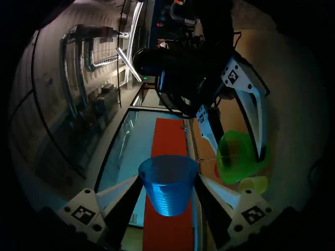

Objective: Pour water

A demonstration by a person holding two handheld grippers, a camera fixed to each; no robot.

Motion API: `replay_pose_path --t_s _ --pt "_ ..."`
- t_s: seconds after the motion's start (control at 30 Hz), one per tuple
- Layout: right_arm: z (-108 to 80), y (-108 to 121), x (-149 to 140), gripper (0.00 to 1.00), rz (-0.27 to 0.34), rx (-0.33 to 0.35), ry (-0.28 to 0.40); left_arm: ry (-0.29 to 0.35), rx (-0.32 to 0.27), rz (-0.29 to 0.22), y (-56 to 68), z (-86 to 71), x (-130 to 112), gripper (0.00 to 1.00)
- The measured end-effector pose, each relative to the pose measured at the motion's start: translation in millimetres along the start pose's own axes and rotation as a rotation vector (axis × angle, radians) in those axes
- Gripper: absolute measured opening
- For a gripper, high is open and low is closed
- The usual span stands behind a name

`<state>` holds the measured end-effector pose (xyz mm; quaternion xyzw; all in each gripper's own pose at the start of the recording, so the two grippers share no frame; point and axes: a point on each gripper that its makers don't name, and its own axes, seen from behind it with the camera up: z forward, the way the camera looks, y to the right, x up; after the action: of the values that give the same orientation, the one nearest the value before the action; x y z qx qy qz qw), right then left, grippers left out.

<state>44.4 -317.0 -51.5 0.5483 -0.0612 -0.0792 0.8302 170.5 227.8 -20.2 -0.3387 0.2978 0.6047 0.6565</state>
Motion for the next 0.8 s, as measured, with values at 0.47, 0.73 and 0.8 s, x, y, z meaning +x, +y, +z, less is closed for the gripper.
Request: replay_pose_path --t_s 0.47,0.73,0.8 --pt "-0.5 0.9 -0.9 0.89 -0.001 -0.001 -0.002 -0.001 0.007 0.018 -5.1 -0.5 0.3 0.84" --pt "-0.8 0.0 -0.9 0.89 -0.002 -0.001 -0.003 0.004 0.007 0.032 -5.4 0.3 1.9 0.84" --pt "-0.5 0.1 -1.0 0.89 -0.002 -0.001 -0.003 0.005 0.008 0.038 -5.7 0.5 2.3 0.84"
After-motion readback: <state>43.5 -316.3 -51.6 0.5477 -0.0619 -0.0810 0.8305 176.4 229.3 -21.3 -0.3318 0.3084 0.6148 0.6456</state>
